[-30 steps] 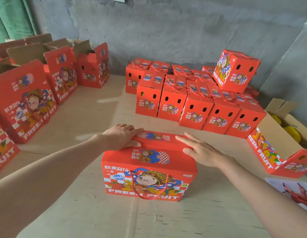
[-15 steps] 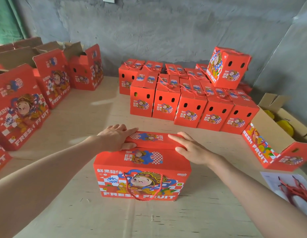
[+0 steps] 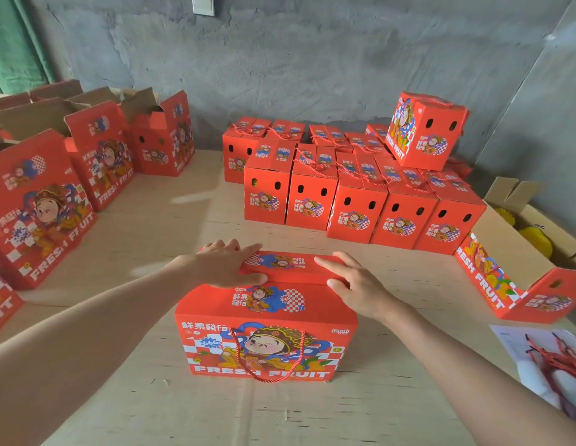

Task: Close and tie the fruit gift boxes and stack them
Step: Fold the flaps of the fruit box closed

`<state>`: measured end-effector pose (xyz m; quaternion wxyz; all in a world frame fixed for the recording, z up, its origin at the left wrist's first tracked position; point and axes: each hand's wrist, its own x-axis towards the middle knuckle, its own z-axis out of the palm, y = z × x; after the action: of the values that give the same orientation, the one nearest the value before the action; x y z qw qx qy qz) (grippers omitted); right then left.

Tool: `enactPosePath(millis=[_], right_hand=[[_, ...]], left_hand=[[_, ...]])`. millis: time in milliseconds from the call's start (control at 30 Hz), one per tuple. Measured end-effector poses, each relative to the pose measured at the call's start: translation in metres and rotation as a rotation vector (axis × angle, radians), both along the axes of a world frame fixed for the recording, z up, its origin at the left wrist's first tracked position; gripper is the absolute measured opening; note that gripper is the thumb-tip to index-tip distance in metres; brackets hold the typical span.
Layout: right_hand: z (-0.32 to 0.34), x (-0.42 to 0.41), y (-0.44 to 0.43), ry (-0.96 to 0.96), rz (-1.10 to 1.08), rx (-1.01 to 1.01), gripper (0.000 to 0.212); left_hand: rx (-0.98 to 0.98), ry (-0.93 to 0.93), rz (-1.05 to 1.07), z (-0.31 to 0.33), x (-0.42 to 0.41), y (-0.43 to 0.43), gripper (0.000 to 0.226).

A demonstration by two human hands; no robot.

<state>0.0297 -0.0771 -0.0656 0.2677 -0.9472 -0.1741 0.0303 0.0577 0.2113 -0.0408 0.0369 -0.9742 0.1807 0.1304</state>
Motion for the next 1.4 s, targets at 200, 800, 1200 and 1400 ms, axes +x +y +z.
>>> enactPosePath(millis=[200,800,1200,1400], right_hand=[[-0.001,0.000,0.001,-0.034,-0.008,0.008,0.046],[0.010,0.007,0.002,0.230,0.002,0.293,0.034],[0.020,0.046,0.026,0.444,-0.260,0.200,0.050],[0.007,0.046,0.025,0.172,-0.231,0.092,0.041]], left_hand=[[-0.024,0.003,0.070,0.001,0.000,-0.021,0.100],[-0.031,-0.196,0.021,-0.006,-0.006,-0.049,0.112],[-0.041,-0.162,0.012,-0.006,-0.004,-0.047,0.118],[-0.045,-0.185,0.044,-0.008,-0.005,-0.049,0.110]])
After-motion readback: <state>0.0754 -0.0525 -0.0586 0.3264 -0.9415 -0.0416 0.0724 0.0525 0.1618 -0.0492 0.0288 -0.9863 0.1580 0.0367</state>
